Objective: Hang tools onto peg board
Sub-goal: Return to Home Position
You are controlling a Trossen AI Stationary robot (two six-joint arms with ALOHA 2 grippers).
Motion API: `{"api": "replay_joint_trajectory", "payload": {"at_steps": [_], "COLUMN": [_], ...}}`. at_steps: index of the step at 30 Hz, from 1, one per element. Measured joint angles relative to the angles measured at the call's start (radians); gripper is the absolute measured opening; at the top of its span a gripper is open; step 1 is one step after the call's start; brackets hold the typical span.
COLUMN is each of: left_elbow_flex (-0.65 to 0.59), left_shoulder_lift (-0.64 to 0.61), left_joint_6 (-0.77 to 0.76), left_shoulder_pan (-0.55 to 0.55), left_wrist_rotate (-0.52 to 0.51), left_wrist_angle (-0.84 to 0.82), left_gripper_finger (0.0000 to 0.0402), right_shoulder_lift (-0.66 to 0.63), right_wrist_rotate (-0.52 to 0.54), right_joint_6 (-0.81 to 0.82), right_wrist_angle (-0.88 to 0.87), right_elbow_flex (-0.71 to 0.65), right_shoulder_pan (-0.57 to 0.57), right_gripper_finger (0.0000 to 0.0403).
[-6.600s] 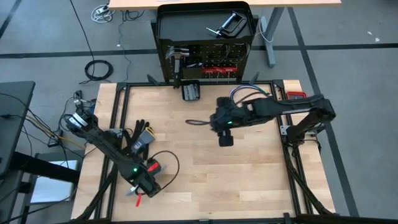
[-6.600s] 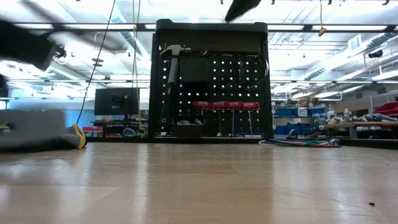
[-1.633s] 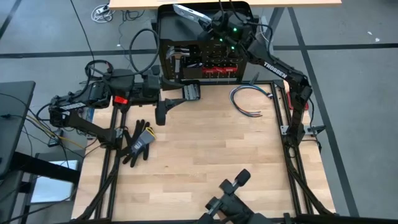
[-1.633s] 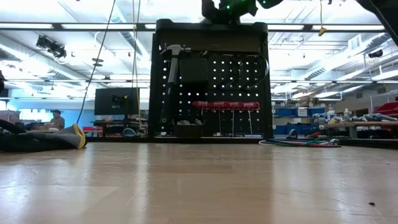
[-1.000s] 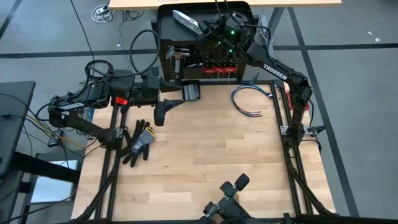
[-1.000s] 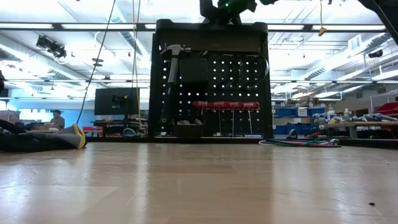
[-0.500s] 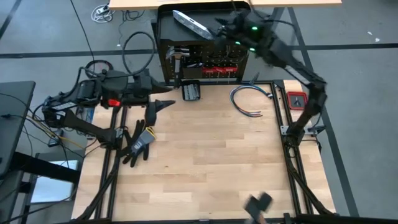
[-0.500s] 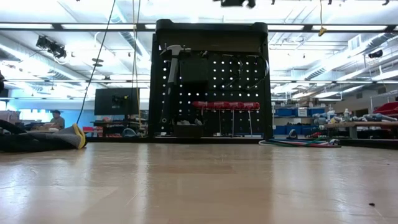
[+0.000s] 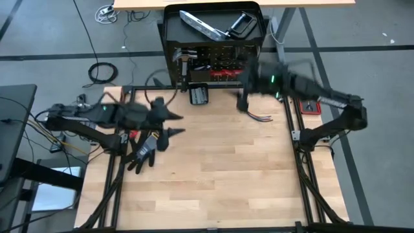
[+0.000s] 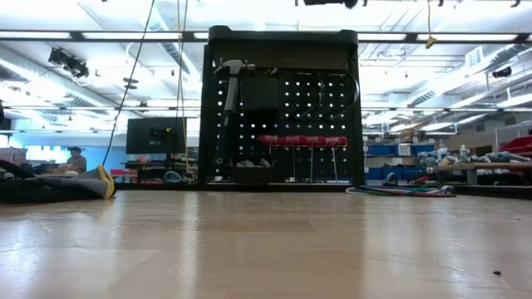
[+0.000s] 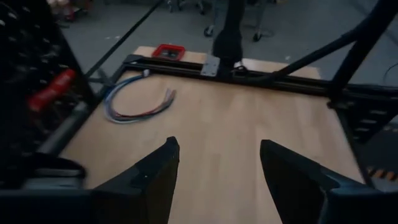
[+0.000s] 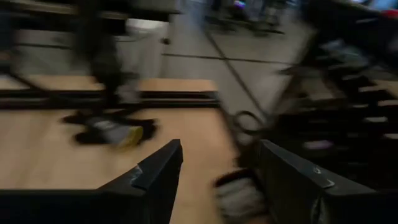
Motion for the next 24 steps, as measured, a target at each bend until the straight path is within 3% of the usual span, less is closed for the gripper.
{"api": "replay_joint_trajectory", "payload": {"at_steps": [7, 14, 18, 24], "left_elbow_flex": [-0.431, -0.739, -0.799, -0.735], "left_shoulder_lift": [-0.087, -0.088, -0.126, -0.34], "left_joint_6": [-0.02, -0.008, 0.032, 0.124], "left_shoulder_pan": [-0.118, -0.134, -0.106, -0.063], "left_wrist_rotate": [-0.047, -0.039, -0.009, 0.011], "left_wrist_angle": [0.437, 0.784, 0.852, 0.652], "left_gripper_finger": [0.0229, 0.0229, 0.0229, 0.0229], "right_shoulder_lift": [-0.114, -0.17, -0.268, -0.525], "right_wrist_rotate": [-0.003, -0.003, -0.003, -0.002], "right_joint_6": [0.062, 0.1, 0.14, 0.057], "right_wrist_angle": [0.516, 0.84, 0.811, 0.587], "right_elbow_flex": [-0.552, -0.865, -0.912, -0.851], "right_shoulder_pan": [0.21, 0.313, 0.319, 0.315], "right_gripper_finger": [0.0211, 0.0208, 0.0201, 0.0192]}}
